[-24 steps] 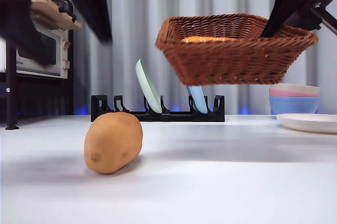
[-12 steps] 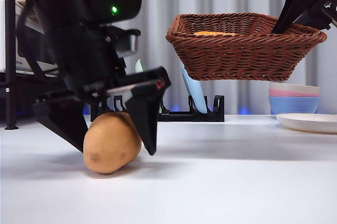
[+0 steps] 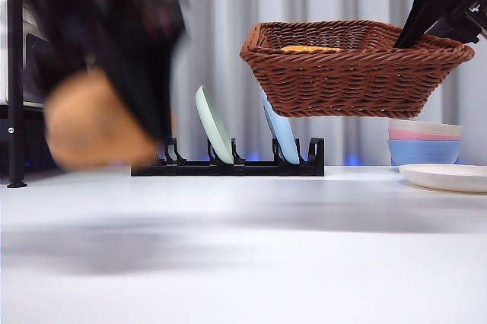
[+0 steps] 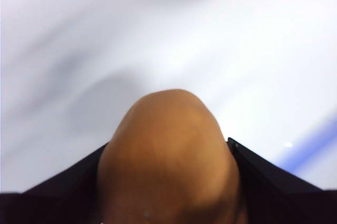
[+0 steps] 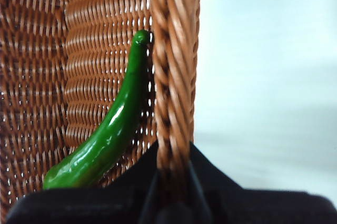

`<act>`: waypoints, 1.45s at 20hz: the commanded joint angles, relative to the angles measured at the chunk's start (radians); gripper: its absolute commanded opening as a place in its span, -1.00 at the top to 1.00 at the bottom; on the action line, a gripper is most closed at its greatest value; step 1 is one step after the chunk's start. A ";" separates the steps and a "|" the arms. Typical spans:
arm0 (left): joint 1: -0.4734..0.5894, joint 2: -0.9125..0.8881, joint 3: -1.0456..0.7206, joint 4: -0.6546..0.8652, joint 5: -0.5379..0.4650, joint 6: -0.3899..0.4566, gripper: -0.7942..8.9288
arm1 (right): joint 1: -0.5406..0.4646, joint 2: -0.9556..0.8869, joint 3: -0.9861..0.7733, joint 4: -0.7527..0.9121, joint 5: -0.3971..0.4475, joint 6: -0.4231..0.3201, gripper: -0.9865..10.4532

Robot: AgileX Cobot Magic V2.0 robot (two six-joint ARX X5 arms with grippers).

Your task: Pick up the basket,pick up the corn from the table,pick up the potato from the table,pick up the cucumber from the table,put all items into the basket

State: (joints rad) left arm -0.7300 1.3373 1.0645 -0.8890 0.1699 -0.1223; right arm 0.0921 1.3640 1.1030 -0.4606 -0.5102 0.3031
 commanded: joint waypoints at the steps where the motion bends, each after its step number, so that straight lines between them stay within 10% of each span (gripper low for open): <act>1: -0.003 -0.148 0.063 -0.198 0.267 0.157 0.85 | 0.001 -0.010 0.000 0.015 -0.014 0.010 0.85; 6: -0.003 -0.370 0.193 -0.105 0.370 0.154 0.85 | 0.039 -0.010 0.000 -0.001 -0.013 0.010 0.85; 10: -0.003 -0.361 0.207 0.327 0.180 -0.071 0.85 | 0.134 -0.009 0.000 -0.019 -0.008 0.010 0.85; 16: 0.005 -0.111 0.207 0.463 -0.242 -0.057 0.85 | 0.275 -0.010 0.000 -0.020 -0.002 0.011 0.85; 22: 0.018 0.127 0.207 0.439 -0.243 -0.057 0.81 | 0.334 -0.009 0.000 -0.020 0.075 0.011 0.85; 25: 0.018 0.146 0.207 0.415 -0.246 -0.058 -0.19 | 0.334 -0.009 0.000 -0.020 0.074 0.011 0.85; 29: 0.018 0.146 0.214 0.417 -0.246 -0.058 -0.34 | 0.334 -0.009 0.000 -0.020 0.074 0.012 0.85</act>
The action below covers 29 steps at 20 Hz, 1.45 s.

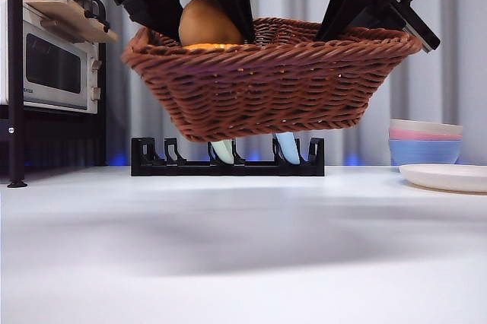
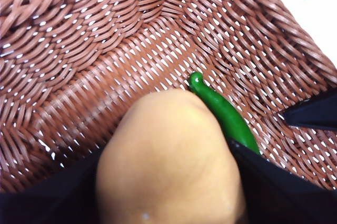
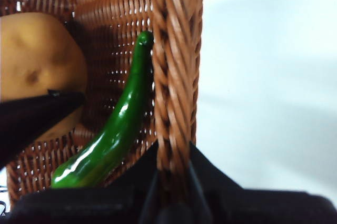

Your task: Pick up the basket,pick up the corn from the table,pick up the potato from the table,pick up the cucumber from the table,put all items into the basket

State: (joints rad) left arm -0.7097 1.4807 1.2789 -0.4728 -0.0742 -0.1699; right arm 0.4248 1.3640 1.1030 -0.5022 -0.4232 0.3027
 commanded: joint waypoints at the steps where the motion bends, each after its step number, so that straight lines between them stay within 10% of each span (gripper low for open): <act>1: -0.002 0.001 0.006 0.000 0.000 -0.010 -0.34 | 0.001 -0.009 0.000 0.022 -0.012 0.014 0.85; 18: -0.010 -0.192 0.437 -0.350 -0.004 0.122 -0.33 | -0.013 0.319 0.000 0.123 0.115 0.206 0.82; 26: -0.010 -0.201 0.437 -0.439 -0.109 0.211 -0.32 | -0.042 0.262 0.000 0.089 0.145 0.198 0.05; 29: -0.010 -0.211 0.437 -0.498 -0.171 0.260 0.22 | -0.058 0.139 0.000 0.050 0.146 0.088 0.06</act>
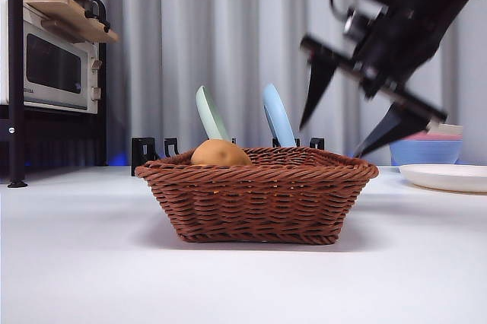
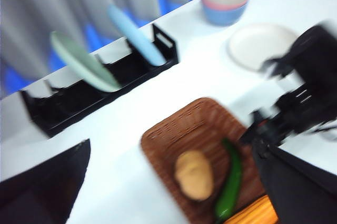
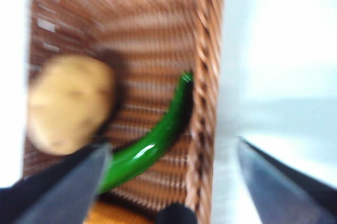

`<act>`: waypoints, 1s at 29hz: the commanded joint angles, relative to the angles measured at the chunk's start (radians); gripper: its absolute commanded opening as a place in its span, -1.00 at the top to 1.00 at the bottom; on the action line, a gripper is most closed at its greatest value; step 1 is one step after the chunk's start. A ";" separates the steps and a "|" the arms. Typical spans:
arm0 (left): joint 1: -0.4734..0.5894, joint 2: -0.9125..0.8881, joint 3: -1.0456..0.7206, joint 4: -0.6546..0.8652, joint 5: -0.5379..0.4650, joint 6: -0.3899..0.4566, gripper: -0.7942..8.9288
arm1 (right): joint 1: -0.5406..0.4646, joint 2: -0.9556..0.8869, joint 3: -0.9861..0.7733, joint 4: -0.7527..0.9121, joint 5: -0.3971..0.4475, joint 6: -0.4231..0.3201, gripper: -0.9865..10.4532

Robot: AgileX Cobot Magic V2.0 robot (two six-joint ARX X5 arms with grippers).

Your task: Pick up the basket,pick up the corn from the table,pick up the potato from the table,pick up the cucumber from the table,put all items into the basket

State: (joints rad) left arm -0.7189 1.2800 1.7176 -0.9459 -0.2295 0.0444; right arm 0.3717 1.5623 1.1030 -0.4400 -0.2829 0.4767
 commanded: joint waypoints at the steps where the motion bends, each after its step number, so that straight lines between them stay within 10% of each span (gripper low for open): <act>1: 0.000 -0.011 -0.002 -0.059 -0.036 0.055 0.49 | -0.005 -0.109 0.000 -0.026 0.007 -0.127 0.07; 3: 0.003 -0.012 -0.002 -0.105 -0.077 0.063 0.85 | -0.005 -0.222 0.000 -0.062 0.042 -0.212 0.26; 6: 0.000 -0.048 -0.040 -0.059 -0.092 0.066 0.85 | -0.004 -0.380 0.000 -0.126 0.168 -0.318 0.86; 21: 0.000 -0.539 -0.870 0.364 -0.118 0.061 0.85 | 0.037 -0.908 -0.304 -0.007 0.376 -0.389 0.86; 29: 0.001 -0.621 -0.972 0.164 -0.084 -0.003 0.84 | 0.036 -1.014 -0.375 -0.185 0.392 -0.293 0.82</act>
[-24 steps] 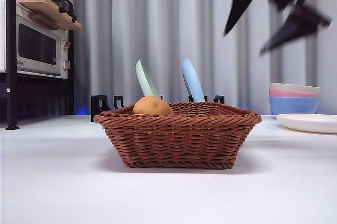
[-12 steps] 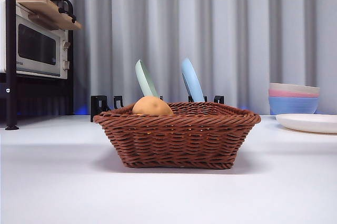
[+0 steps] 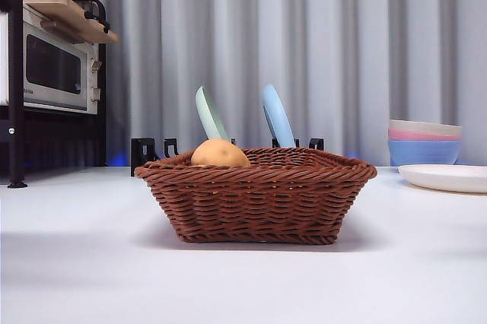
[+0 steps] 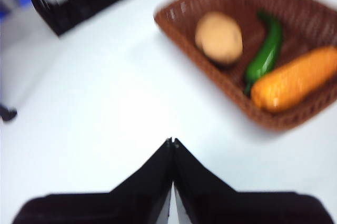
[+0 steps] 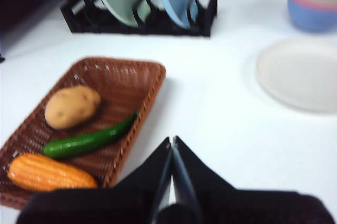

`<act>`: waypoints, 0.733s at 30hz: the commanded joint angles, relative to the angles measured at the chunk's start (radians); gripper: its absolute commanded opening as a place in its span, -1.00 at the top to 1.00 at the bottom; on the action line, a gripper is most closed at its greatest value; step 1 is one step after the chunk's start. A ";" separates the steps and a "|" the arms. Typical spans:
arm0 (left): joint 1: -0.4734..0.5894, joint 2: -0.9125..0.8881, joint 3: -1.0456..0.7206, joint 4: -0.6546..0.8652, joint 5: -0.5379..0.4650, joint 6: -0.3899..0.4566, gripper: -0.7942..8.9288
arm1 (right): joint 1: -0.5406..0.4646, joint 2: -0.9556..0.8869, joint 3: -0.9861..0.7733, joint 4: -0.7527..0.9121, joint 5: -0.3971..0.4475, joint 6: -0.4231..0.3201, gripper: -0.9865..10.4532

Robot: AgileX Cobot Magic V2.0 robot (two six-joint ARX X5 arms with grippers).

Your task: Pick up the basket,pick up the corn from the table,pick up the potato from the table,pick up the cucumber from the table,put all items into the basket

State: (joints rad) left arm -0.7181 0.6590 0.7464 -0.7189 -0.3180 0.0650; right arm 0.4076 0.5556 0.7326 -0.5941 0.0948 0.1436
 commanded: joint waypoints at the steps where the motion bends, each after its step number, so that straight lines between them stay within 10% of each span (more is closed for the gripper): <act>1: 0.000 0.004 -0.001 -0.093 0.006 -0.024 0.84 | 0.000 -0.008 -0.004 -0.050 0.014 0.040 0.82; 16: 0.013 -0.036 -0.001 -0.109 0.004 -0.010 0.84 | 0.000 -0.006 -0.004 -0.097 0.016 0.040 0.82; 22: 0.157 -0.166 -0.084 0.238 0.087 -0.016 0.84 | 0.000 -0.006 -0.004 -0.096 0.016 0.040 0.82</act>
State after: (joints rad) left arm -0.5869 0.5056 0.6903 -0.5426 -0.2474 0.0517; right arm 0.4076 0.5514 0.7326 -0.6956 0.1078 0.1726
